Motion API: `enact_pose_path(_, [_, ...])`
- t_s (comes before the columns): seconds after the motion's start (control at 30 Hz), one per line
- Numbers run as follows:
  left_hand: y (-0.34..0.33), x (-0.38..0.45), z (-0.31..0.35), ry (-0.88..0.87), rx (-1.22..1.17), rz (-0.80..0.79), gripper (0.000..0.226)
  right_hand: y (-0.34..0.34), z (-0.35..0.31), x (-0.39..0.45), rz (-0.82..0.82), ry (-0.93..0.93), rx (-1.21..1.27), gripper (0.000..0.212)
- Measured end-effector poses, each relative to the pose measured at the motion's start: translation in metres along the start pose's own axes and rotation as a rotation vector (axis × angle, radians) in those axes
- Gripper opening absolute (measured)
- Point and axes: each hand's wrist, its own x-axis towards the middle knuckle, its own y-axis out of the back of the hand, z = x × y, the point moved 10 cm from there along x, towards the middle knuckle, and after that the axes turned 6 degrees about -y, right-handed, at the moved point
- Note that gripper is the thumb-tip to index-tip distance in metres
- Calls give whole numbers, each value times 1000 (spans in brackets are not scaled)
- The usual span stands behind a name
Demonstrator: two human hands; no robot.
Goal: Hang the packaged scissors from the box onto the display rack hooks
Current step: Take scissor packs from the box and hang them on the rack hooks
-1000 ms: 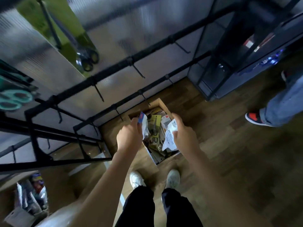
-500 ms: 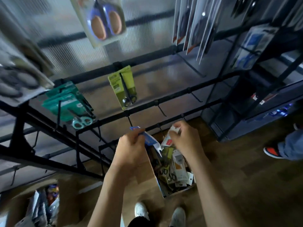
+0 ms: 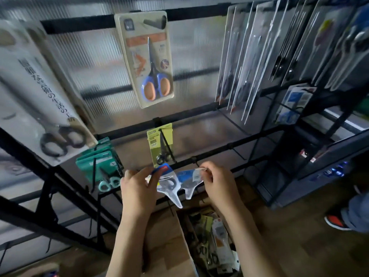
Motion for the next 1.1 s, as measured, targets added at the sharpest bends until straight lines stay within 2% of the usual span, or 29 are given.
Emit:
enact_pose_path(0.07, [-7,1,5,-48,-10,-2,41,8,-4,0,65,50,-39,12])
enact_pose_path(0.17, [-26,-3,15,-30,-142,-117,20,20,3,-3,151,17,-90,17])
enact_pose_path(0.23, [-38,-5,21,-41,-163,-155,18,28,5,-6,171,26,-68,16])
enact_pose_path(0.33, [-54,-4,36,-38,-147,-197,20,36,13,-2,108,11,10,15])
enact_pose_path(0.5, [-86,-13,66,-59,-110,-247,18,52,37,12,-18,3,3,8])
enact_pose_path(0.93, [-139,-46,137,153,-153,-64,26,132,102,39,-192,140,-90,12])
enact_pose_path(1.1, [-141,-55,139,213,-216,-79,28,135,98,39,-250,212,-101,15])
